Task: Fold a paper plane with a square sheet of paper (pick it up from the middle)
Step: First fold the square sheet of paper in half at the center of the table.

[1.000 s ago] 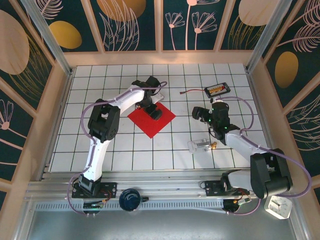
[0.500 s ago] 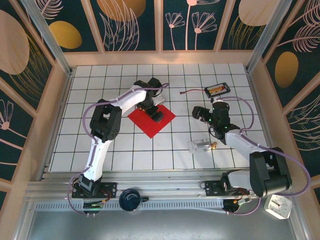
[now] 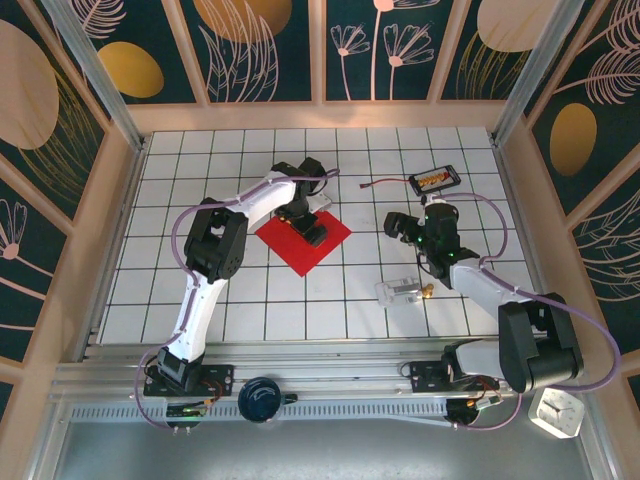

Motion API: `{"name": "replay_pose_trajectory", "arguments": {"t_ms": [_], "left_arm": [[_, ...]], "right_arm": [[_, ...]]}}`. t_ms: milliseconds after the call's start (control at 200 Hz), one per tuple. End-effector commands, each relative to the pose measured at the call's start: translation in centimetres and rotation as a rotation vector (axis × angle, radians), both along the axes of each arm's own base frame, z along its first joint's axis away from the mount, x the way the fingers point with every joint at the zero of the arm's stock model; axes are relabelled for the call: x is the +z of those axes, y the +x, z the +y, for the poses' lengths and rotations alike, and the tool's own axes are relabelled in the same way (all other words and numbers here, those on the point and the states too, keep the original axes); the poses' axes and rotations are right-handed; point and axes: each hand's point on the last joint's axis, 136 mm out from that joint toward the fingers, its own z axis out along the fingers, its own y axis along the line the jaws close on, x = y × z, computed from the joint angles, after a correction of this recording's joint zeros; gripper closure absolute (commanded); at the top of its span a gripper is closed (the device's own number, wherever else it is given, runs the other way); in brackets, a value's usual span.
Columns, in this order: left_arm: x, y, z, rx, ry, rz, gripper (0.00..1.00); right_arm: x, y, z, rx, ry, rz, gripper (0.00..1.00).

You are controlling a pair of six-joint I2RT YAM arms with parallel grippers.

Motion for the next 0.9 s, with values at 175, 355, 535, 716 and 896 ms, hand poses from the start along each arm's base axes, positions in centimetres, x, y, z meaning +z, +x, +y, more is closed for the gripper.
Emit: {"name": "replay_pose_trajectory", "arguments": {"t_ms": [175,355,535,716,896], "left_arm": [[-2.4,-2.0,1.3,0.004,0.062,0.091,0.07],[-2.4,-2.1,1.2,0.009,0.063,0.087,0.10],[-2.7,-2.5,1.3,0.009,0.073,0.090,0.11],[-2.2,-2.4,1.0,0.012,0.059,0.078,0.16],[-0.7,-2.0,0.0,0.026,-0.010,0.042,0.27]], "right_arm": [[-0.2,0.1,-0.4,-0.016,0.013,-0.003,0.07],[0.0,0.0,-0.6,-0.020,0.011,-0.007,0.07],[0.0,-0.1,-0.6,-0.021,0.013,-0.006,0.07],[0.0,-0.1,-0.6,-0.021,0.013,-0.005,0.07],[0.3,-0.2,-0.6,-0.020,0.018,-0.008,0.07]]}}
